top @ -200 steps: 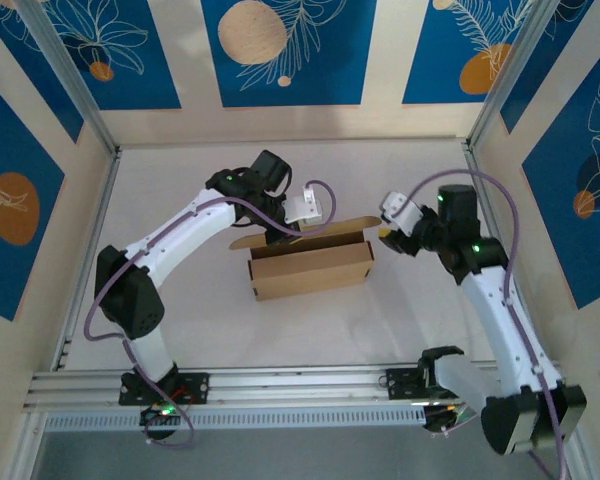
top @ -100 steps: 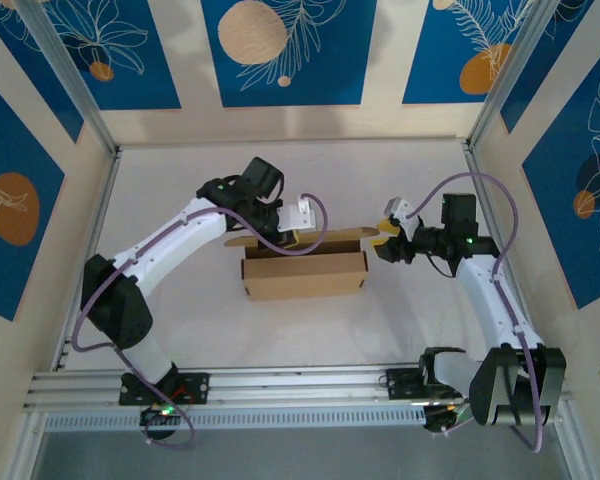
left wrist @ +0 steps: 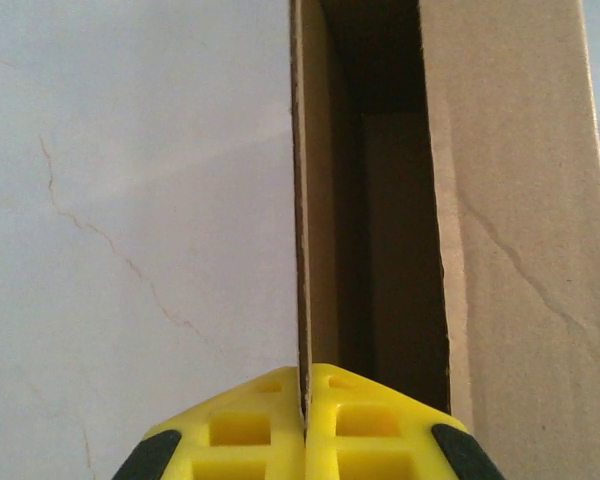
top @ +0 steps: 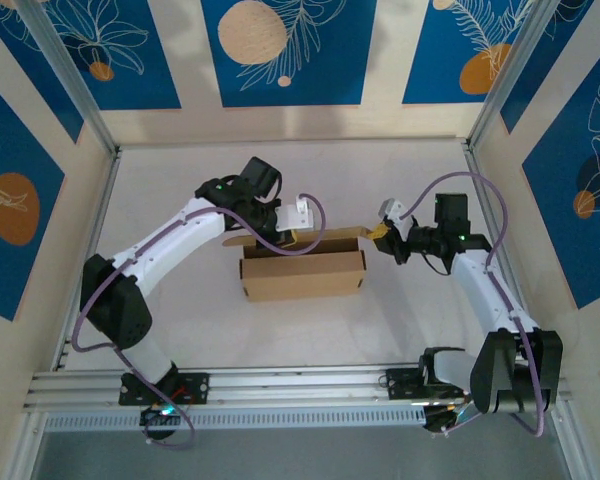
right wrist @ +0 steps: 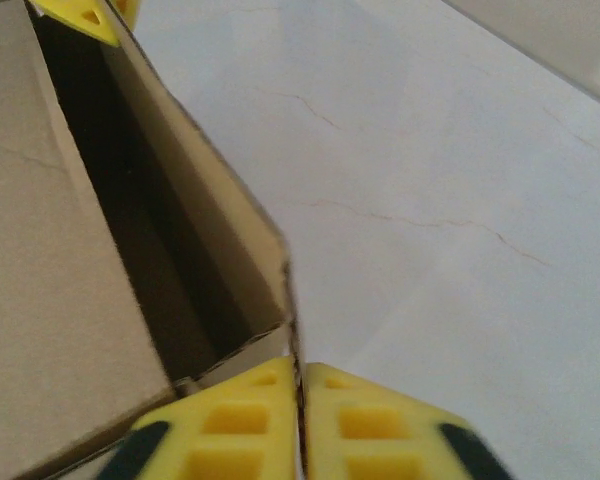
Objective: Fold the paper box
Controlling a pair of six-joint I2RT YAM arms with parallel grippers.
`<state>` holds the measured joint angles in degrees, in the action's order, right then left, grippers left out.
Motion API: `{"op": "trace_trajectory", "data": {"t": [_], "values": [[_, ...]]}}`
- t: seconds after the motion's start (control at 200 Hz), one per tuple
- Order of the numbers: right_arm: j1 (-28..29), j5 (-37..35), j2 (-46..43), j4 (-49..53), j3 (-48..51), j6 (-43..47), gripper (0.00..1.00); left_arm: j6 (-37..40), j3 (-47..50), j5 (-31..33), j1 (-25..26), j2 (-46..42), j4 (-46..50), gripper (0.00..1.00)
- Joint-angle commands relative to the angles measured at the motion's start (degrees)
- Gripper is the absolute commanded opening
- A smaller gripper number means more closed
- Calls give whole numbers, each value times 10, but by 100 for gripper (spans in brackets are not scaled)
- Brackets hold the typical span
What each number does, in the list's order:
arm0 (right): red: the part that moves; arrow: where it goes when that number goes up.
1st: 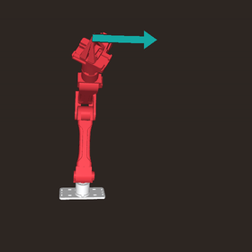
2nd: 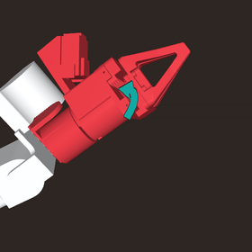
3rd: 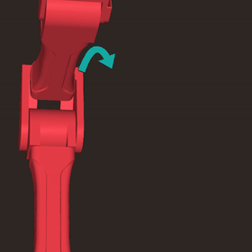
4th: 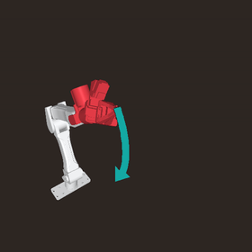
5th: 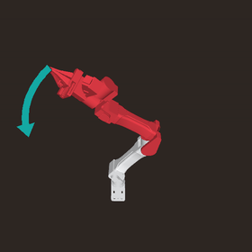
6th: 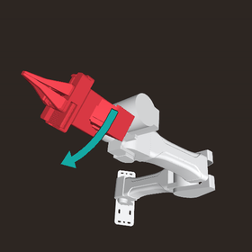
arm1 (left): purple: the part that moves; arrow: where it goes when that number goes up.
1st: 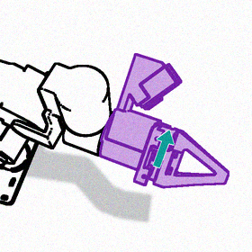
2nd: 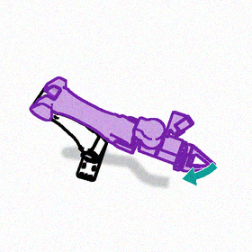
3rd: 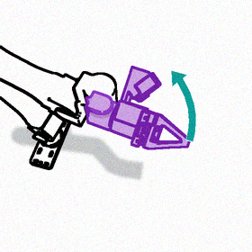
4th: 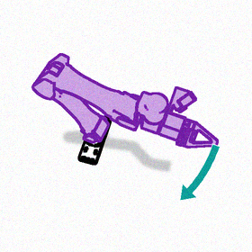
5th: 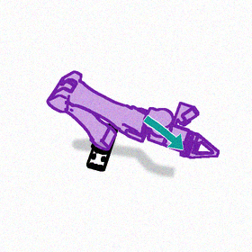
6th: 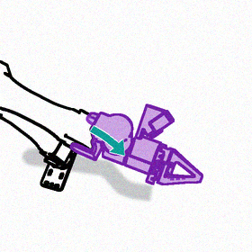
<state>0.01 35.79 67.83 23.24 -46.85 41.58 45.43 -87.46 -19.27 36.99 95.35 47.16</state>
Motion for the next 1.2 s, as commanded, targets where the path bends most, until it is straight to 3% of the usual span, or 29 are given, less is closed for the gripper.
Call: {"op": "trace_trajectory", "data": {"t": [0.0,0.395,0.71,0.885,0.995,1.196], "values": [[12,-16,12,13,-13,-1,0,2,-9,-31,-7,-1,-29,0],[146,-159,-2,-30,2,-127,0,-29,-23,-52,-6,12,-41,0],[188,-156,28,-40,-47,-231,13,-48,-27,-44,-7,19,-49,0],[216,-156,47,-40,-79,-265,13,-55,-28,-45,-6,19,-54,0],[208,-174,50,-40,-85,-284,13,-54,-24,-38,-7,14,-59,0],[205,-132,71,-101,-86,-335,20,-62,-24,-66,-6,12,-68,0]]}}
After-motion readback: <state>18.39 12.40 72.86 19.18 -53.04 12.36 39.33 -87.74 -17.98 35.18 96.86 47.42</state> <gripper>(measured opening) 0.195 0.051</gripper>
